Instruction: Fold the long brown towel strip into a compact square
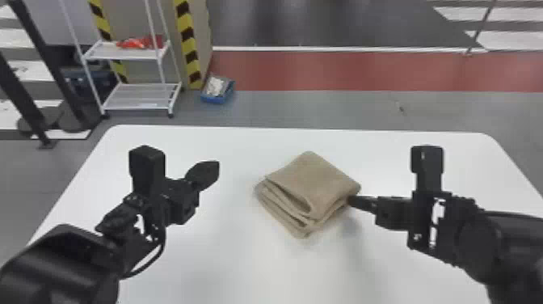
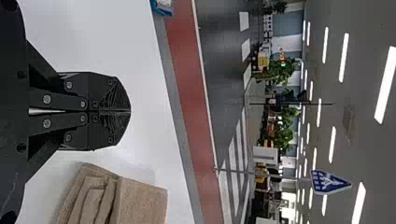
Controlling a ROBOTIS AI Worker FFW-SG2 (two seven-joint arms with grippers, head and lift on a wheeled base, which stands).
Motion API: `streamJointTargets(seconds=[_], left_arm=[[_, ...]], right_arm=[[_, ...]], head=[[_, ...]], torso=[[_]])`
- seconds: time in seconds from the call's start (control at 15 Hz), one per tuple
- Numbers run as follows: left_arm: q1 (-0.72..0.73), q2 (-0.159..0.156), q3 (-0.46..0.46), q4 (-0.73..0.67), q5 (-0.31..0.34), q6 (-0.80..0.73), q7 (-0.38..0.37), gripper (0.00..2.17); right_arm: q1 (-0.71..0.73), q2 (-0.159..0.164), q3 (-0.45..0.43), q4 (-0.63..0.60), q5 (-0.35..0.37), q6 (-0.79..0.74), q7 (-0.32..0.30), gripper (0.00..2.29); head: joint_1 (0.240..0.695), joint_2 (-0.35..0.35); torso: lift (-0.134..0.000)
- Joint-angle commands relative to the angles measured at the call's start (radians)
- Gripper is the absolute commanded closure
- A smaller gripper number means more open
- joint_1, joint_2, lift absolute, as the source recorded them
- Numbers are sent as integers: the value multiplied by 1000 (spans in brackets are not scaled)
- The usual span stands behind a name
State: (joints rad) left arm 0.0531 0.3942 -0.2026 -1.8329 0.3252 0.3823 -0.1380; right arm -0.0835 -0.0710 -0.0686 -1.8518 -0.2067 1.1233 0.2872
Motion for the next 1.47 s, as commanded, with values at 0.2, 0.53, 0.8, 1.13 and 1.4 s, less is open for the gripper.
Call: streamJointTargets(seconds=[0.2,0.53,0.8,1.13,1.4], left_arm=[[5,8,0,4,0,1,0,1855],[-26,2,-14,78,-8,-33,1,1855],[-78,-14,-78,185,-21,-125,14,1855],[-121,-44,-138,284,-34,-171,9,1855],[-130,-63,-156,331,-34,-199,5,1855]], right_arm=[[-265,0,12,329,41,-158,27,1892],[-148,-7,-23,192,-7,-115,63,1892],[67,-47,-192,-20,-103,-176,89,1892],[295,-78,-316,-222,-151,-461,156,1892],[427,-70,-347,-247,-157,-658,198,1892]], head=[[695,-14],[695,0],[695,-22],[695,-140],[695,-199]], torso=[[-124],[-124],[-124],[-124],[-124]])
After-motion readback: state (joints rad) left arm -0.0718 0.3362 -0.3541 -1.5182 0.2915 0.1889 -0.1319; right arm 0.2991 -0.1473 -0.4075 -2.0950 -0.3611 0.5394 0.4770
